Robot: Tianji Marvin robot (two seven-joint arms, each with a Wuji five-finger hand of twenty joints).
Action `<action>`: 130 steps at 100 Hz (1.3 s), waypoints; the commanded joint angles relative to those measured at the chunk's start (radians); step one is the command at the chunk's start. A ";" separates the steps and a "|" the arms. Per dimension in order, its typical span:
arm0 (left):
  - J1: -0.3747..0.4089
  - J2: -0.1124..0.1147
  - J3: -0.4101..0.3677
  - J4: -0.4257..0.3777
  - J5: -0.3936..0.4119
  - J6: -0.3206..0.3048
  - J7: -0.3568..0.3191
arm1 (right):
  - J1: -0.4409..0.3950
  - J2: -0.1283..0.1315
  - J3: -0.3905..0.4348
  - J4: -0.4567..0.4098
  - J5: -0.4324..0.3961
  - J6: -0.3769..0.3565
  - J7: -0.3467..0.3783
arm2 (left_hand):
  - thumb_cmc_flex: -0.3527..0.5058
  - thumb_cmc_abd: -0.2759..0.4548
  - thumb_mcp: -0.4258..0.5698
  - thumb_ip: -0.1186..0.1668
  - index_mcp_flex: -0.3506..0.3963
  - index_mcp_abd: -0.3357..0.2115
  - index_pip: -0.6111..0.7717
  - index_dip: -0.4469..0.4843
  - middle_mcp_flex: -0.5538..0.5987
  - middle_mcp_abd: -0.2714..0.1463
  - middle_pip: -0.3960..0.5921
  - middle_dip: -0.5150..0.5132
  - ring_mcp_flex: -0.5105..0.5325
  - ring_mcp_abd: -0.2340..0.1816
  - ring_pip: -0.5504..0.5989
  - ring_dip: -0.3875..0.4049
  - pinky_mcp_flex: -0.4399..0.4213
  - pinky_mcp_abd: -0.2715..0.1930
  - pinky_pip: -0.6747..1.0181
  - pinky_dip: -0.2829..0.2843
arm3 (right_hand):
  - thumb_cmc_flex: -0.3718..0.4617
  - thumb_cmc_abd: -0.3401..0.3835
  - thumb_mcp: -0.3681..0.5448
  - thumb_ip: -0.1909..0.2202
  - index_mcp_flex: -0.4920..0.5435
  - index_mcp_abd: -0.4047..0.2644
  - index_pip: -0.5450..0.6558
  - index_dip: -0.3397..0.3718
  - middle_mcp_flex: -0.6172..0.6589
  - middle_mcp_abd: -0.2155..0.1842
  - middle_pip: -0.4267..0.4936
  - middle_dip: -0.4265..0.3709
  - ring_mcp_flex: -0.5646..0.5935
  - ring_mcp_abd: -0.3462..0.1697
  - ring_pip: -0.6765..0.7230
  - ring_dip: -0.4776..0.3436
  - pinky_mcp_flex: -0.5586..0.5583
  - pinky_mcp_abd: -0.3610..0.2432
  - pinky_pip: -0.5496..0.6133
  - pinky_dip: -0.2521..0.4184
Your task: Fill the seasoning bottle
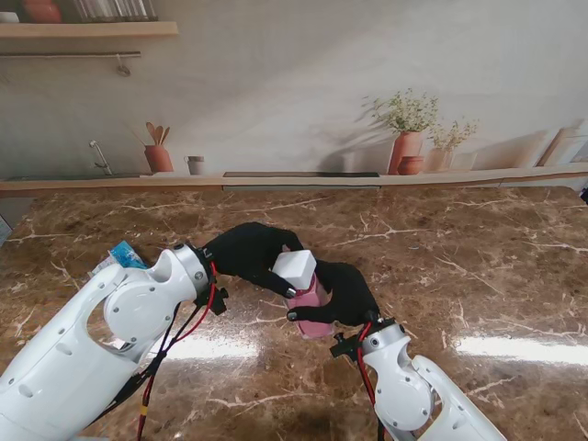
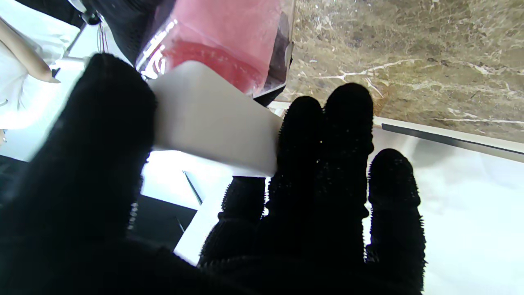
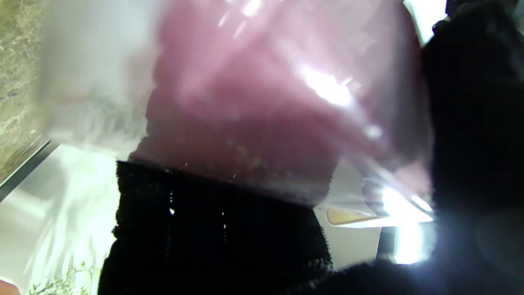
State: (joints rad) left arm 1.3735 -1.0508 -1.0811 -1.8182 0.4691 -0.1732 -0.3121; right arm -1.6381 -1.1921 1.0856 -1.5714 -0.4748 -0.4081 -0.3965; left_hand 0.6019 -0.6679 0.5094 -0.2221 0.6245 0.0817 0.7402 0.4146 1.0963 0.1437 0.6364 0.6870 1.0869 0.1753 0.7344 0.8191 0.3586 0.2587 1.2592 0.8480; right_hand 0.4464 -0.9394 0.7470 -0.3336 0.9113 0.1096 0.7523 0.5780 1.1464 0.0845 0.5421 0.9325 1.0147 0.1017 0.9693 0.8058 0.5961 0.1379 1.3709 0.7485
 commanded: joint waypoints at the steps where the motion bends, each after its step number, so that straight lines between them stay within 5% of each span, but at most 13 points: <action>1: 0.010 -0.008 -0.002 -0.004 -0.003 0.016 0.009 | -0.003 -0.006 -0.006 -0.001 0.001 0.006 0.003 | 0.105 0.196 0.146 0.034 0.178 -0.073 0.330 0.062 0.050 -0.087 0.029 -0.013 0.039 0.000 0.043 0.010 0.001 0.031 0.054 0.021 | 0.263 0.219 0.497 0.071 0.105 -0.418 0.170 0.053 0.060 -0.197 0.115 0.035 0.063 -0.139 0.073 0.031 0.007 -0.029 0.038 0.028; 54: 0.104 0.001 -0.123 -0.067 0.054 0.022 0.000 | 0.022 -0.017 -0.018 0.045 0.022 0.010 -0.019 | 0.104 0.189 0.146 0.029 0.176 -0.096 0.329 0.059 0.046 -0.095 0.026 -0.021 0.032 -0.003 0.040 0.000 -0.001 0.032 0.057 0.016 | 0.263 0.221 0.495 0.071 0.105 -0.418 0.169 0.054 0.058 -0.200 0.115 0.035 0.062 -0.141 0.073 0.031 0.009 -0.029 0.039 0.028; 89: 0.222 0.014 -0.222 -0.103 0.136 -0.017 -0.026 | 0.186 -0.076 -0.113 0.300 0.065 -0.115 -0.131 | 0.110 0.191 0.132 0.029 0.176 -0.101 0.325 0.054 0.044 -0.098 0.023 -0.024 0.030 -0.004 0.039 -0.003 -0.004 0.032 0.055 0.013 | 0.274 0.226 0.491 0.058 0.095 -0.433 0.158 0.061 0.030 -0.220 0.095 0.019 0.027 -0.147 0.033 0.012 -0.012 -0.047 0.005 0.013; 130: 0.318 0.014 -0.285 -0.112 0.190 -0.039 -0.006 | 0.321 -0.122 -0.183 0.489 0.177 -0.158 -0.111 | 0.116 0.192 0.118 0.032 0.176 -0.107 0.323 0.053 0.042 -0.101 0.021 -0.025 0.027 -0.003 0.038 -0.004 -0.007 0.027 0.052 0.011 | 0.344 0.031 0.609 0.058 0.077 -0.407 0.073 0.092 -0.060 -0.236 0.034 -0.019 -0.042 -0.143 -0.097 -0.003 -0.068 -0.054 -0.099 -0.015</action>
State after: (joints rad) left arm 1.6758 -1.0413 -1.3644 -1.9352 0.6522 -0.2106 -0.3227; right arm -1.3328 -1.3020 0.9042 -1.0905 -0.3075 -0.5669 -0.5215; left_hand 0.6011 -0.6673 0.5094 -0.2221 0.6245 0.0936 0.7581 0.4150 1.0963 0.1437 0.6378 0.6680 1.0870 0.1755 0.7358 0.8191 0.3619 0.2593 1.2705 0.8480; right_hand 0.4893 -0.9874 0.7469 -0.3336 0.9053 0.1091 0.7121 0.5798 1.1026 0.0846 0.5416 0.8998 0.9837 0.0993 0.8815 0.8048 0.5444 0.1257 1.2961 0.7481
